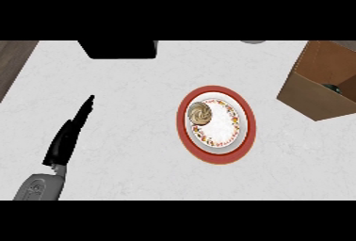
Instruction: Pick the eggplant from the plate and place it in the cardboard box
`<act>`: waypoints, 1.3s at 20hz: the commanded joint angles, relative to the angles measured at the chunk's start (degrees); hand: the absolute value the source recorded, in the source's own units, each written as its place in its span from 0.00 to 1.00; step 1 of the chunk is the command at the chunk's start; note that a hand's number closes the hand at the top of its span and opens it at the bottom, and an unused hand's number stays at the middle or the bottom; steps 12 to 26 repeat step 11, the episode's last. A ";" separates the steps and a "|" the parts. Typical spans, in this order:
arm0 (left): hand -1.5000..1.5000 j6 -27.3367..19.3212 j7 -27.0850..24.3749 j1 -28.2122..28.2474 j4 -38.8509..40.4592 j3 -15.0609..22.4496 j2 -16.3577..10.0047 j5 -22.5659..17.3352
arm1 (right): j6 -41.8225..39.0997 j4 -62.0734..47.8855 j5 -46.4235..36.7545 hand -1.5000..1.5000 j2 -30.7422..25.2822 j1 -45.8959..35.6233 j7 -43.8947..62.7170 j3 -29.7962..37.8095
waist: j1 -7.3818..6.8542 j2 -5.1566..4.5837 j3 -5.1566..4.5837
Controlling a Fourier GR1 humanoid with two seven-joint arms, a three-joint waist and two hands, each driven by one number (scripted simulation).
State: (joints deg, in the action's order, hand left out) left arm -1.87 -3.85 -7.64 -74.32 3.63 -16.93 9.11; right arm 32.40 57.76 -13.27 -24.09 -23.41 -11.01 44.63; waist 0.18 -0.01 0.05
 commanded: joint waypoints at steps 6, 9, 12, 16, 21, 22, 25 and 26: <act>0.50 1.31 0.34 2.12 -3.32 -0.94 0.87 1.83 | -4.86 -7.86 10.18 0.00 -4.94 6.44 -12.11 3.58 | -0.36 -0.02 -0.01; 0.50 0.91 3.79 -1.27 -3.10 -0.94 2.02 2.40 | -6.86 -4.40 11.80 0.00 -2.54 12.33 -14.46 4.18 | 0.03 0.00 -0.01; 0.50 2.33 0.30 1.07 -1.99 -2.09 1.70 2.24 | -8.40 -4.65 12.07 0.00 -6.61 12.41 -11.23 2.64 | -0.12 0.01 -0.04; 0.50 2.33 0.30 1.07 -1.99 -2.09 1.70 2.24 | -8.40 -4.65 12.07 0.00 -6.61 12.41 -11.23 2.64 | -0.12 0.01 -0.04; 0.50 2.33 0.30 1.07 -1.99 -2.09 1.70 2.24 | -8.40 -4.65 12.07 0.00 -6.61 12.41 -11.23 2.64 | -0.12 0.01 -0.04; 0.50 2.33 0.30 1.07 -1.99 -2.09 1.70 2.24 | -8.40 -4.65 12.07 0.00 -6.61 12.41 -11.23 2.64 | -0.12 0.01 -0.04; 0.50 2.33 0.30 1.07 -1.99 -2.09 1.70 2.24 | -8.40 -4.65 12.07 0.00 -6.61 12.41 -11.23 2.64 | -0.12 0.01 -0.04; 0.50 2.33 0.30 1.07 -1.99 -2.09 1.70 2.24 | -8.40 -4.65 12.07 0.00 -6.61 12.41 -11.23 2.64 | -0.12 0.01 -0.04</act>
